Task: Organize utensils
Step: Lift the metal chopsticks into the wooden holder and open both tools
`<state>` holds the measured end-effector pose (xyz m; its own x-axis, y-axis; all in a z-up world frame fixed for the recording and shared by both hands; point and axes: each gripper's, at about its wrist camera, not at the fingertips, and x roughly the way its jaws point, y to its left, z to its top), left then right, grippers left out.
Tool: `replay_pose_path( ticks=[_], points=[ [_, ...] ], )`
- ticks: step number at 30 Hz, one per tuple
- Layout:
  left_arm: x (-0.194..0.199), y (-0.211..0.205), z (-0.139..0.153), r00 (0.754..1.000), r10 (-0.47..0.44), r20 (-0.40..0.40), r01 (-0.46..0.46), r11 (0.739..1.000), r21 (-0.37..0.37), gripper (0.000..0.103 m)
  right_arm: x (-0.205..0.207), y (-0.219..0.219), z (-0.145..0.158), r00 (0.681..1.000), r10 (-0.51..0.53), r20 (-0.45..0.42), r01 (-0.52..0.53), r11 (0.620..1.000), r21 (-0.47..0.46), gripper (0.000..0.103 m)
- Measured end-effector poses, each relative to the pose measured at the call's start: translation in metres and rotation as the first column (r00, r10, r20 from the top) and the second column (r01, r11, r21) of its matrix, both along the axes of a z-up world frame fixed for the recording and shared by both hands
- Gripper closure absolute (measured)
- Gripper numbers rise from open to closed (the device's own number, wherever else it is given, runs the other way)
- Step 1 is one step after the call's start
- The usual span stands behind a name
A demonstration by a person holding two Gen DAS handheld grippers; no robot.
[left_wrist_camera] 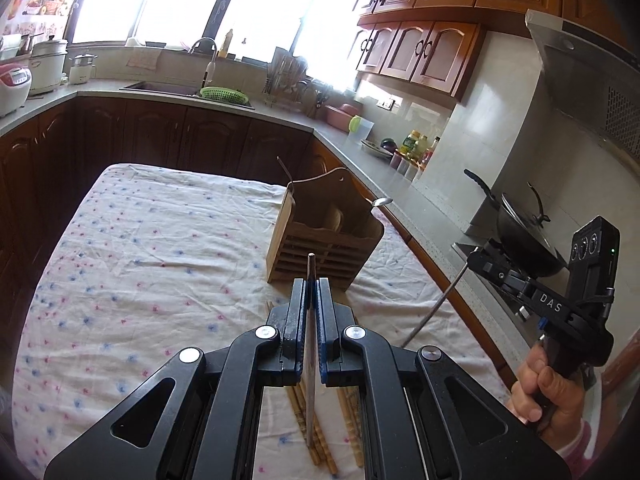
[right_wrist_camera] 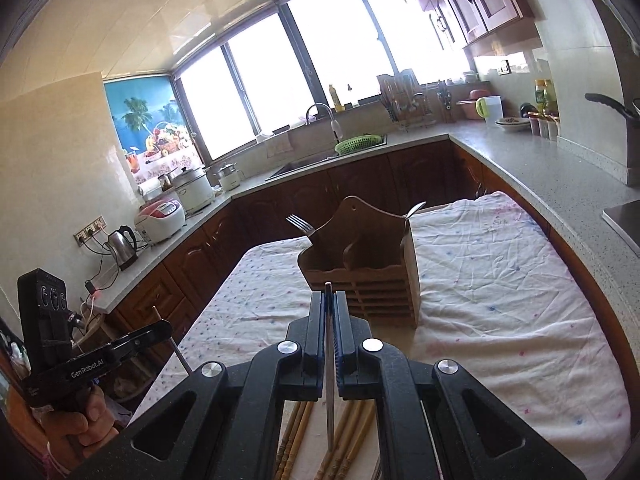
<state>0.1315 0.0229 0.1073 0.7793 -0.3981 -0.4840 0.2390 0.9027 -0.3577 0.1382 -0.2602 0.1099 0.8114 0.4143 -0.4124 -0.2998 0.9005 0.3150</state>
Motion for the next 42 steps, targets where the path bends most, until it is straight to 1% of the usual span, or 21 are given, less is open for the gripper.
replay_pose_path(
  ticks=[13,17,21,27,30,32,34,36,38,42],
  points=[
    [0.006,0.000,0.007,1.000,0.008,0.025,-0.008,1.000,-0.006,0.099,0.003,-0.005,0.003,1.000,-0.008,0.012,0.008,1.000,0.002,0.099],
    [0.012,0.001,0.012,0.999,0.019,0.046,-0.018,1.000,-0.015,0.099,0.006,-0.007,0.010,0.999,-0.019,0.029,0.019,1.000,-0.001,0.099],
    [0.025,-0.001,0.022,0.997,0.023,0.071,-0.022,1.000,-0.013,0.099,0.014,-0.011,0.023,0.997,-0.041,0.063,0.042,0.999,-0.005,0.099],
    [0.056,-0.010,0.058,0.984,0.047,0.172,-0.050,0.999,0.013,0.099,0.042,-0.018,0.055,0.986,-0.087,0.139,0.088,0.996,0.001,0.099],
    [0.077,-0.014,0.081,0.969,0.068,0.236,-0.072,0.997,0.012,0.099,0.062,-0.021,0.072,0.976,-0.123,0.180,0.123,0.992,0.010,0.099],
    [0.094,-0.014,0.092,0.959,0.087,0.269,-0.089,0.996,-0.005,0.099,0.075,-0.023,0.082,0.967,-0.149,0.207,0.150,0.989,0.013,0.099],
    [0.112,-0.013,0.100,0.952,0.115,0.284,-0.111,0.993,-0.033,0.099,0.087,-0.025,0.089,0.959,-0.168,0.226,0.169,0.986,0.017,0.099],
    [0.131,-0.011,0.102,0.946,0.143,0.291,-0.131,0.990,-0.060,0.099,0.101,-0.025,0.091,0.956,-0.182,0.230,0.182,0.983,0.018,0.099],
    [0.150,-0.012,0.098,0.943,0.164,0.289,-0.148,0.986,-0.077,0.099,0.112,-0.025,0.088,0.952,-0.196,0.234,0.199,0.980,0.013,0.099],
    [0.179,-0.018,0.075,0.943,0.194,0.270,-0.174,0.980,-0.096,0.099,0.131,-0.020,0.069,0.951,-0.208,0.228,0.211,0.977,0.008,0.099]
  ],
)
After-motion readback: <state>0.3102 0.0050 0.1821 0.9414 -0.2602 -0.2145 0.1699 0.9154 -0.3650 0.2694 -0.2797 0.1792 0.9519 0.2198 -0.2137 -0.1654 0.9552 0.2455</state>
